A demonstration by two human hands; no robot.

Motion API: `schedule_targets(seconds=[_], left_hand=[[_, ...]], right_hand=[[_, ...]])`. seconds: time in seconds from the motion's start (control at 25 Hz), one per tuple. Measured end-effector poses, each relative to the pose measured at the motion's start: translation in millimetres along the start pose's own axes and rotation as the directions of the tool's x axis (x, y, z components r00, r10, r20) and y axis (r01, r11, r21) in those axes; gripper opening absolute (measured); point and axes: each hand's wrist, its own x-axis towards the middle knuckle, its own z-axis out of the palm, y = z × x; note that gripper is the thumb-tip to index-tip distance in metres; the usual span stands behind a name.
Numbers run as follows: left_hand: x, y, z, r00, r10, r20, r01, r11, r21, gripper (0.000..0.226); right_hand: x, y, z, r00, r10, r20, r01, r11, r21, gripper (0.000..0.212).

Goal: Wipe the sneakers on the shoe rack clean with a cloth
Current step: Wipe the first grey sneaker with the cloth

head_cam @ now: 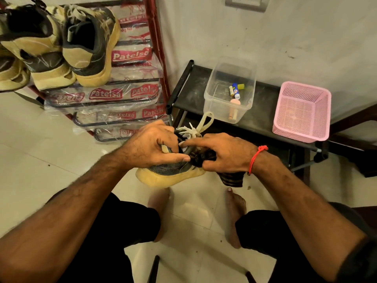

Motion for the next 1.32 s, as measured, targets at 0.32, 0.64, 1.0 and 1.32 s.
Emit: schedule_targets(seconds=[0.32,0.64,1.0,1.32], left_hand=[[-5,1,-23,0.980,-0.201,-0.012,0.185,0.878,0.441,0.068],[-6,4,7,0.898,-0.333,-0.288,0.382,0.914,0.136,0.048],[-4,-8,1,0.770,-0.223,-0.598,0.312,0.949,0.047,0.041],[4,4,7,0.765,-0.119,-0.633,0.197,0.979,0.053,0.029]], right_hand=[[14,-11,10,0.958,0.008,-0.286,0.041,0.985,0.165,0.034],[15,-12,2,0.852,0.092,-0.515,0.051,0.965,0.257,0.029],[9,-27,21,0.736,-0.102,-0.669,0.139,0.990,0.002,0.041],[7,-27,11,0.647,0.028,-0.762,0.004,0.999,0.039,0.034]])
